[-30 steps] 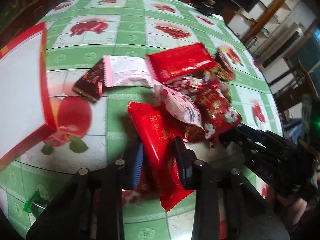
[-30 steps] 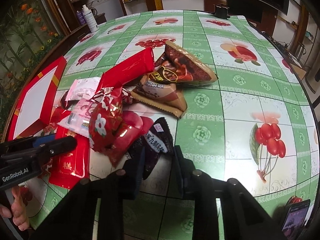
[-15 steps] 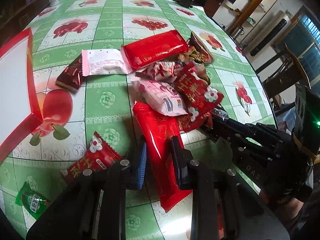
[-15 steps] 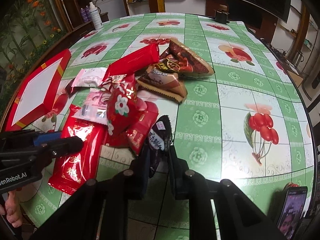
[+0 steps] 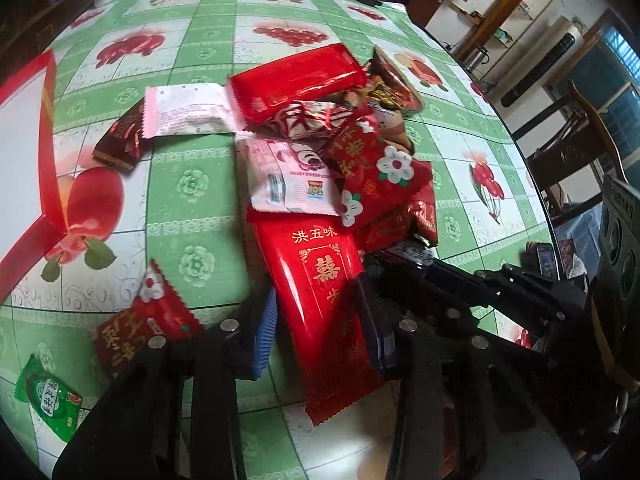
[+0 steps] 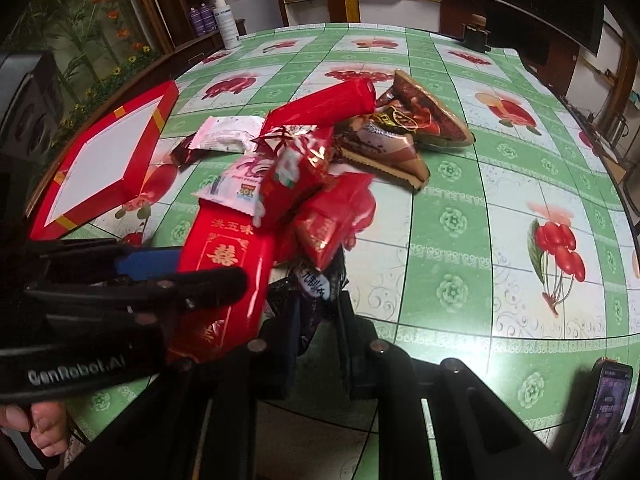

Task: Organize snacks
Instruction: 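Grasp the long red gold-lettered bag with the left tool while the right holds the dark packet, then carry the red bag and dark packet in both tools toward the red tray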

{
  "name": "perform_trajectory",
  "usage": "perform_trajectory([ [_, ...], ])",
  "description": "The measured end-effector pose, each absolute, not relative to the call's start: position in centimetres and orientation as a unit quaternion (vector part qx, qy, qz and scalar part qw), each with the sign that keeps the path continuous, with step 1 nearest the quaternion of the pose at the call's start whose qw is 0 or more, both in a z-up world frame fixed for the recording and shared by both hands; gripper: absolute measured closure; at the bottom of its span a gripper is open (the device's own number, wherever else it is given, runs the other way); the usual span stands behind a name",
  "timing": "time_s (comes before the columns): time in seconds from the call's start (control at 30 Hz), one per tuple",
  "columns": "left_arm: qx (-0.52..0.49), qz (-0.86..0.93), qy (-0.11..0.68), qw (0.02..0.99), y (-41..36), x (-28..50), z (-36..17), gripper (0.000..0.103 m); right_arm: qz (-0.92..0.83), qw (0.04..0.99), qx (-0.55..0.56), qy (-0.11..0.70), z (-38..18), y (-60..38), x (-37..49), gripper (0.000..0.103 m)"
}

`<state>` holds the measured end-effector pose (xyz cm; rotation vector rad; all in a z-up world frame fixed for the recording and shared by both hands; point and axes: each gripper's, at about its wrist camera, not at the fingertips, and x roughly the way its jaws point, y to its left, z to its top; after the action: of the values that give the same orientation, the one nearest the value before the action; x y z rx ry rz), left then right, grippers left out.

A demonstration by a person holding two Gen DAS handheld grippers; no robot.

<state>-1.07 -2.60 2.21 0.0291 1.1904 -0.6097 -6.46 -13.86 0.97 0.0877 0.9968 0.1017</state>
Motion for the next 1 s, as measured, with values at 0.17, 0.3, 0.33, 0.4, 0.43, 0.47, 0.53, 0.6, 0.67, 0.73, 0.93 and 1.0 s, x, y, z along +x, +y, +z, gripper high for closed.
perform_trajectory([
  [0.17,0.003,-0.292,0.535,0.793,-2.3,-1.3,3.2,0.085,0.048,0.878,0.049,0.474,1.1,-14.2,-6.6,0.084],
  [0.3,-0.005,-0.296,0.531,0.794,-2.0,-1.5,3.8,0.089,0.042,0.881,0.055,0.468,1.5,-14.8,-6.9,0.084],
  [0.33,-0.007,-0.298,0.53,0.794,-2.0,-1.5,3.9,0.089,0.041,0.882,0.057,0.467,1.7,-15.0,-6.9,0.085],
  [0.4,-0.01,-0.3,0.529,0.794,-1.9,-1.6,4.1,0.09,0.04,0.884,0.061,0.463,2.0,-15.3,-7.0,0.085],
  [0.43,-0.009,-0.302,0.528,0.794,-1.8,-1.7,4.2,0.09,0.039,0.884,0.062,0.462,2.1,-15.4,-7.1,0.085],
  [0.47,-0.009,-0.302,0.528,0.794,-1.8,-1.8,4.2,0.09,0.038,0.885,0.063,0.46,2.2,-15.5,-7.1,0.085],
  [0.53,-0.008,-0.305,0.527,0.793,-1.7,-1.9,4.4,0.09,0.037,0.885,0.065,0.459,2.4,-15.8,-7.2,0.085],
  [0.6,-0.009,-0.305,0.526,0.794,-1.6,-2.0,4.4,0.091,0.037,0.886,0.068,0.458,2.4,-16.0,-7.2,0.085],
  [0.67,-0.009,-0.306,0.525,0.794,-1.4,-2.2,4.6,0.091,0.042,0.887,0.073,0.455,2.5,-16.2,-7.4,0.086],
  [0.73,-0.011,-0.308,0.525,0.793,-1.3,-2.3,4.8,0.091,0.049,0.888,0.08,0.45,2.6,-16.4,-7.6,0.086],
  [0.93,-0.017,-0.315,0.522,0.793,-1.0,-2.4,5.4,0.092,0.071,0.89,0.108,0.438,2.7,-17.4,-8.7,0.086],
  [1.0,-0.017,-0.317,0.52,0.793,-1.0,-2.5,5.5,0.092,0.072,0.89,0.117,0.434,2.8,-17.9,-9.1,0.086],
])
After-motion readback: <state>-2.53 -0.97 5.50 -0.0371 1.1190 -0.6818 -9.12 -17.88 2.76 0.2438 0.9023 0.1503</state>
